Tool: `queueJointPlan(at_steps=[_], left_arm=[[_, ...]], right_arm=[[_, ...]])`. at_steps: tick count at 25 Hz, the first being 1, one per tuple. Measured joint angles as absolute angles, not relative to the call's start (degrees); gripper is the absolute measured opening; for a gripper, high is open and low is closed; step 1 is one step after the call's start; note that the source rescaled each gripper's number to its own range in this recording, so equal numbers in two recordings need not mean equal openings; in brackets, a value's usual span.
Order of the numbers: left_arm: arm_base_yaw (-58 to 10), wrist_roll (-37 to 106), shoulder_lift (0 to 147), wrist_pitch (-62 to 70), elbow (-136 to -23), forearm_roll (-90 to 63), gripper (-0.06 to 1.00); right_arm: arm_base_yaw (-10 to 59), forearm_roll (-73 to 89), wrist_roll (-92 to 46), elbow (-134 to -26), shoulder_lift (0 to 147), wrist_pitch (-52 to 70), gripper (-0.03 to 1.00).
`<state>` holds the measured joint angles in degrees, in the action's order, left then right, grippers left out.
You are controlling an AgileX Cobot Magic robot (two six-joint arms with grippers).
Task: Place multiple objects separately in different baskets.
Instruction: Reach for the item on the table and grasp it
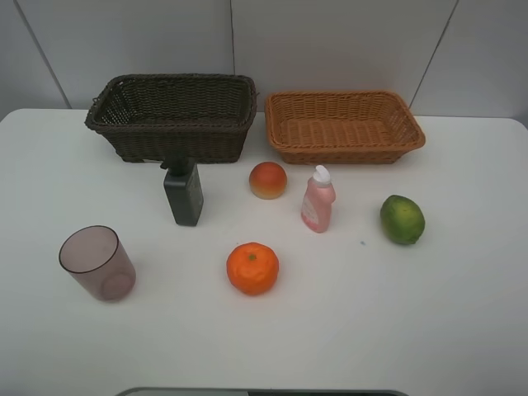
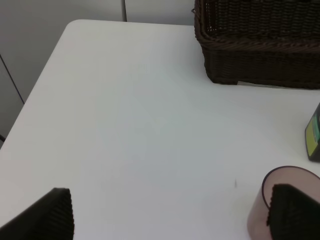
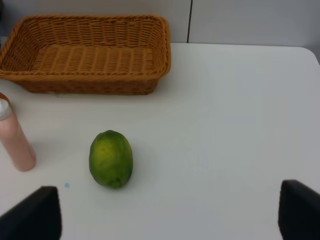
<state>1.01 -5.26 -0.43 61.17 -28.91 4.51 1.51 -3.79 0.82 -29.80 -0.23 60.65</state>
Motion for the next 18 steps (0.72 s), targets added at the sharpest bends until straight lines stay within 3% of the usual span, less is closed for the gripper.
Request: queueJointPlan(at_steps=[18], left_arm=[[1.0, -5.3, -0.4, 61.2, -28.9, 4.5, 1.00]], right_arm=[[1.5, -3.8, 0.8, -29.8, -0.2, 60.6, 0.86]])
